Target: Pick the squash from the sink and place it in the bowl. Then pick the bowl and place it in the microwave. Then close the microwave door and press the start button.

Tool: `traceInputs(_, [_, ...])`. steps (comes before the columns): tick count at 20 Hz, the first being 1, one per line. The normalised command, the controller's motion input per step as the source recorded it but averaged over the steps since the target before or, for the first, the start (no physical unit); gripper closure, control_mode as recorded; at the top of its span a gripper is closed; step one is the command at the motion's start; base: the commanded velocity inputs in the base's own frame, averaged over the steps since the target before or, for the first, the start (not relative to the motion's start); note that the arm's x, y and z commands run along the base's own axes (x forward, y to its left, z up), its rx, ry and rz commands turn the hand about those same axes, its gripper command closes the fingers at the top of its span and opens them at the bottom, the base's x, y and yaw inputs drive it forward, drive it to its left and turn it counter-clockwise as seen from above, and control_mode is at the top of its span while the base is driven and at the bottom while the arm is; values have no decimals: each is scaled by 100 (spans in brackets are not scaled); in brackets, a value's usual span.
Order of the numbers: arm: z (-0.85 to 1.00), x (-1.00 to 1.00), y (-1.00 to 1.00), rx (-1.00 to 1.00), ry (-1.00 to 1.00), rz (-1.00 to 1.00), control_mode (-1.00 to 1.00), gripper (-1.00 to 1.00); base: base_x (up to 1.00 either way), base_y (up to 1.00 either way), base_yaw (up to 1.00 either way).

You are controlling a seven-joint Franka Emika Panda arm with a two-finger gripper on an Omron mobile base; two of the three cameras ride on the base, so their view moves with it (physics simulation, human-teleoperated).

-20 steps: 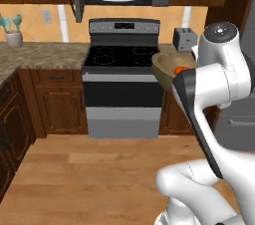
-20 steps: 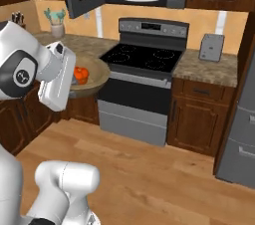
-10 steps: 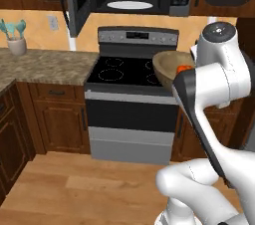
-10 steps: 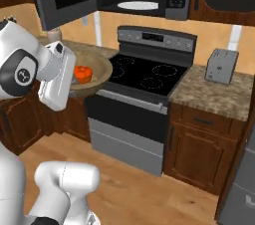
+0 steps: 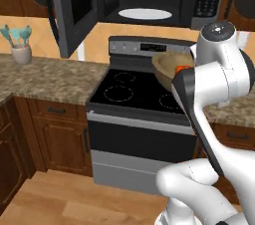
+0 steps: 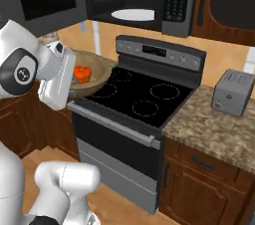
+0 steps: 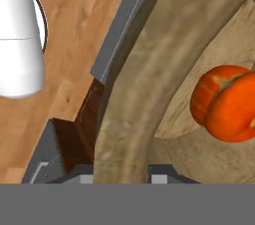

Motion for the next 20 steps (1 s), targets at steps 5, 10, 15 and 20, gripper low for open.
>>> traceInputs(5, [0, 0, 0, 0, 0, 0, 100, 100, 66, -3, 35])
traceInputs(10, [0, 0, 0, 0, 0, 0, 100, 100, 54, 0, 37])
traceInputs(15, [0, 0, 0, 0, 0, 0, 100, 100, 76, -8, 31])
traceInputs(20, [0, 0, 0, 0, 0, 0, 100, 100, 71, -22, 21])
